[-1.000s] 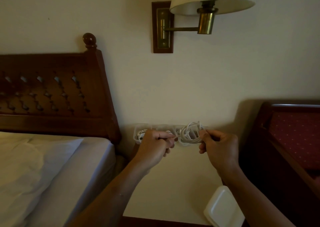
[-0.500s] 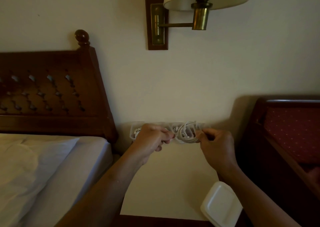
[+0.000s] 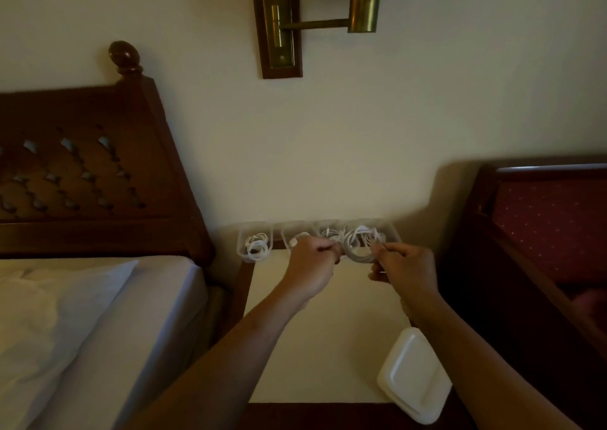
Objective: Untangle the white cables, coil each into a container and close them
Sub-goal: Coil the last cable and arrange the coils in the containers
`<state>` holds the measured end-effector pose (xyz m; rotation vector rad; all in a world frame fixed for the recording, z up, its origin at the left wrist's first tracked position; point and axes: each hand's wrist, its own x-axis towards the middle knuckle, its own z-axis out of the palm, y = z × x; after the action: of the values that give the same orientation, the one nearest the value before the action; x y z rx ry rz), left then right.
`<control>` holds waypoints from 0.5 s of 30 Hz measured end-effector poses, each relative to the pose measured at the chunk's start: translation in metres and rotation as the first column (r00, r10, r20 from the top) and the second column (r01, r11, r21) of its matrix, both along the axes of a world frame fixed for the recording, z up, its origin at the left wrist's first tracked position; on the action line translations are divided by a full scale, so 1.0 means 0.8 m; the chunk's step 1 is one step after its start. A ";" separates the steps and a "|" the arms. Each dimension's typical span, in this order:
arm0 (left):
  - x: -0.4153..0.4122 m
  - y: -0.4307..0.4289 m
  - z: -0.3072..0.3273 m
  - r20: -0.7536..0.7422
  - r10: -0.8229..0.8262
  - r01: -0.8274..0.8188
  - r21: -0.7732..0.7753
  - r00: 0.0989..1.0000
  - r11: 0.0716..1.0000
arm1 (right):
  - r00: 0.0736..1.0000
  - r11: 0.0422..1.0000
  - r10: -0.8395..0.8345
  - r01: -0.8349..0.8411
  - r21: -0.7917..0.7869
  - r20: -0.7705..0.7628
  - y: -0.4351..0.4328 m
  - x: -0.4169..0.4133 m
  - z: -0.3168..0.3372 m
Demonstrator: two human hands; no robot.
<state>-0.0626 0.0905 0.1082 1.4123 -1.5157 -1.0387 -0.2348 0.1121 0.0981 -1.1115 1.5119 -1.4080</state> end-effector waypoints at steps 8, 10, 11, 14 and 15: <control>-0.066 -0.078 -0.093 0.185 -0.086 0.113 -0.141 0.979 0.984 | 0.972 0.948 -0.185 0.138 0.286 0.146 -0.097 -0.053 -0.074; -0.075 -0.099 -0.125 0.330 -0.107 0.161 -0.141 0.938 0.977 | 0.970 0.929 -0.227 0.189 0.318 0.087 -0.126 -0.070 -0.090; -0.075 -0.108 -0.144 0.425 -0.113 0.191 -0.145 0.898 0.971 | 0.966 0.919 -0.259 0.238 0.314 0.026 -0.144 -0.078 -0.099; -0.066 -0.130 -0.204 0.681 -0.126 0.288 -0.130 0.721 0.949 | 0.934 0.898 -0.282 0.337 0.283 -0.218 -0.200 -0.099 -0.119; -0.062 -0.135 -0.223 0.733 -0.147 0.308 -0.088 0.664 0.947 | 0.921 0.896 -0.262 0.343 0.282 -0.289 -0.220 -0.105 -0.124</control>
<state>-0.1120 -0.0171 -0.0699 1.5933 -2.3519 -0.4142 -0.3188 -0.0637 -0.0012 -0.8881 2.0880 -1.1839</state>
